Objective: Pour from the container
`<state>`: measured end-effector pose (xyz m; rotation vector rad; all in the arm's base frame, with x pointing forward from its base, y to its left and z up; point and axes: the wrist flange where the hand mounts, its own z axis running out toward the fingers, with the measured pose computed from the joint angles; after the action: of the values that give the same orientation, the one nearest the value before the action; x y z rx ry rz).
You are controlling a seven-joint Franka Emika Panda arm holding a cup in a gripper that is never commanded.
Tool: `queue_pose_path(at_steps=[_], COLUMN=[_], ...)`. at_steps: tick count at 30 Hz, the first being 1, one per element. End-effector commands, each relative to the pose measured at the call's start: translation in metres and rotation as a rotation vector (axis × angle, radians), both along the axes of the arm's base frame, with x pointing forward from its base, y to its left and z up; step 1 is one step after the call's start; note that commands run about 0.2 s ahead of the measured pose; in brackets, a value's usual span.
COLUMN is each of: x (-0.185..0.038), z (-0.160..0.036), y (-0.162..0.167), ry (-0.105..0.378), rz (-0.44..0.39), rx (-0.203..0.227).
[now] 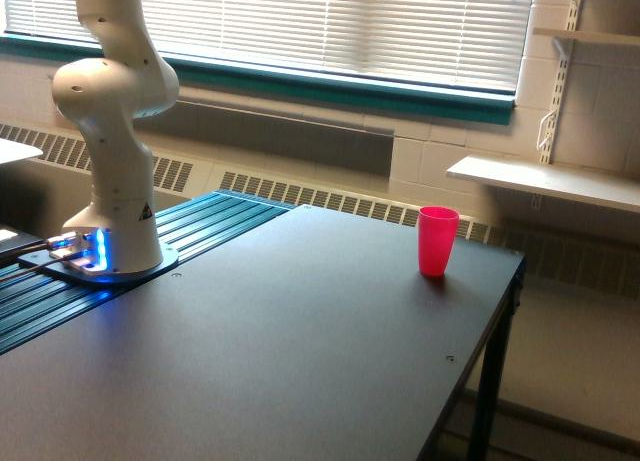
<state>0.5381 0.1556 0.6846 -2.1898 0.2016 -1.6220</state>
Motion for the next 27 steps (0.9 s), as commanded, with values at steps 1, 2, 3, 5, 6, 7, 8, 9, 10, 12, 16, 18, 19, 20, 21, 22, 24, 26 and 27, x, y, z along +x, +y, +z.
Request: queue_pose_path(at_steps=[1,2,3,5,6,7,8,9,10,12,16,18,19,20,21,22,24,26,27], x=[-0.007,-0.006,-0.005,-0.003,-0.002,-0.002,-0.002,-0.002,-0.002,-0.003,-0.007,-0.012,-0.015,-0.018,-0.022,-0.024,-0.032,-0.040,-0.043], z=[0.016,0.012,0.009,0.002,-0.002,-0.007,-0.013,-0.022,-0.027,-0.043,-0.075,-0.090,-0.098,-0.105,-0.112,-0.118,-0.129,-0.139,-0.142], y=[0.005,0.005,0.005,0.007,0.007,0.007,0.009,0.013,0.015,0.017,0.021,0.027,0.030,0.033,0.036,0.037,0.042,0.048,0.050], ry=[0.058,0.084,0.112,0.151,0.175,0.204,0.229,0.251,0.275,0.339,0.478,0.535,0.565,0.596,0.636,0.666,0.714,0.757,0.778], rz=[-0.026,-0.031,-0.040,-0.047,-0.053,-0.060,-0.064,-0.063,-0.067,-0.079,-0.108,-0.115,-0.119,-0.123,-0.130,-0.136,-0.145,-0.152,-0.157], rx=[0.032,0.044,0.068,0.049,0.058,0.070,0.065,0.037,0.034,0.053,0.118,0.113,0.110,0.116,0.146,0.162,0.143,0.127,0.126])
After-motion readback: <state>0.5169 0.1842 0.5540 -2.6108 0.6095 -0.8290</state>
